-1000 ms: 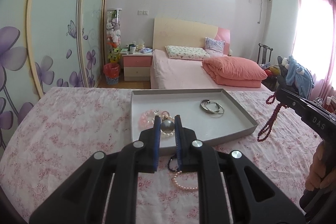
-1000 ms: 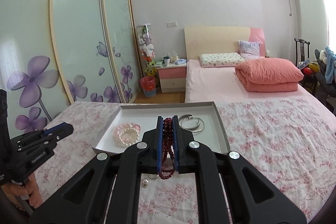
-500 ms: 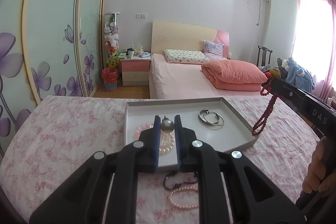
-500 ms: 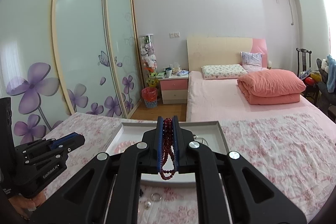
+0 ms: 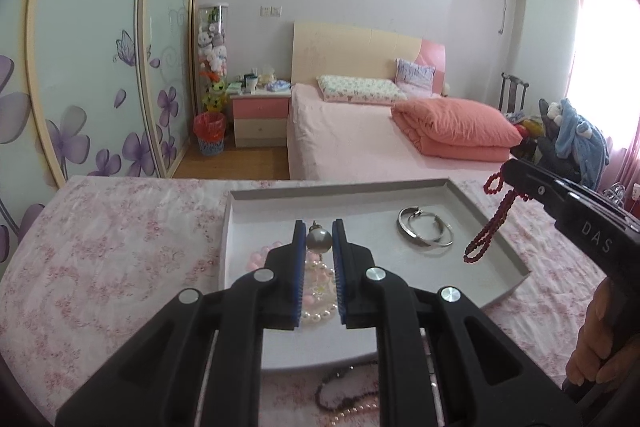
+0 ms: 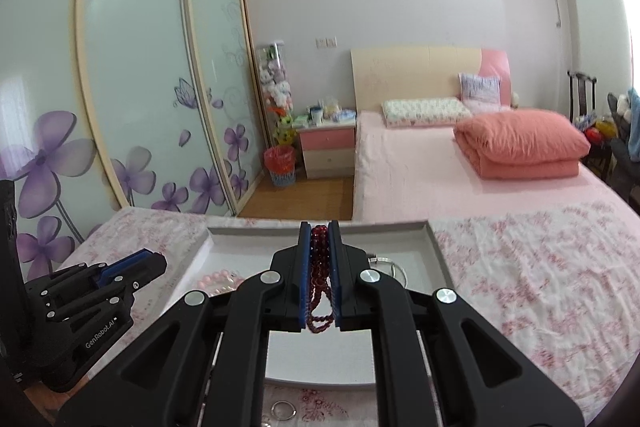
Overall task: Organize jewelry
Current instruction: 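Lift and carry the red necklace and pink pearl bracelet over the tray with both tools, then release the red necklace into the tray while the left tool releases the pink pearl bracelet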
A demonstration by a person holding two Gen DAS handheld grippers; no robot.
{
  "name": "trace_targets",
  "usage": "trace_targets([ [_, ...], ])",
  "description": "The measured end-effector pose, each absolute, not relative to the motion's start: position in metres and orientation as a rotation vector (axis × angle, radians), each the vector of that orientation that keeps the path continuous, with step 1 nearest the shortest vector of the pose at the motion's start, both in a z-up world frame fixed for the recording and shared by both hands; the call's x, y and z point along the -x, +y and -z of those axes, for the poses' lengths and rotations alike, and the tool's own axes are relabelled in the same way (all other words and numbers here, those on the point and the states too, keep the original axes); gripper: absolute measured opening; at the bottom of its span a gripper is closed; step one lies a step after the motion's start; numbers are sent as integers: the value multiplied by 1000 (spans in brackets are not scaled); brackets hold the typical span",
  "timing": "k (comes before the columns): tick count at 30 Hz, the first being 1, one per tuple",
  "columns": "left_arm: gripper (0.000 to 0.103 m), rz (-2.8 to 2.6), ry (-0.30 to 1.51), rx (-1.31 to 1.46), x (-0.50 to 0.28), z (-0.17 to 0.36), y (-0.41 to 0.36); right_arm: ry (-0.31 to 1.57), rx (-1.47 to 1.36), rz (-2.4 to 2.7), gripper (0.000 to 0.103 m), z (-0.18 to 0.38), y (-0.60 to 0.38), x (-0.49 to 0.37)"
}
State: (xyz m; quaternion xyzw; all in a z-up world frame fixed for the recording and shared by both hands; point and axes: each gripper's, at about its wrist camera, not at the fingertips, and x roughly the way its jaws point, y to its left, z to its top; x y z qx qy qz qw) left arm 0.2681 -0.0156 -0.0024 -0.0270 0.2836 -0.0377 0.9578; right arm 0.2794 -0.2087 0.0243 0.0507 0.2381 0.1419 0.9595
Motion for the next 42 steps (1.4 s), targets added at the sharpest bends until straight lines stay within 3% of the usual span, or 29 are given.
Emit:
trace_targets([
  [12,14,92,667,68,-301,36,-17,589,-117,-271,10,9,-208,-302],
  [16,14,103,686,77,-306,41,-18,612,-133,-270,15,13,-210,-307],
  [24,22,112,717,133,-312,47,-7,631,-138,-256,19,19,-218,-303],
  [42,27,116,719,159,-272,40,11,686,-89,-314,18,30,-216,-258],
])
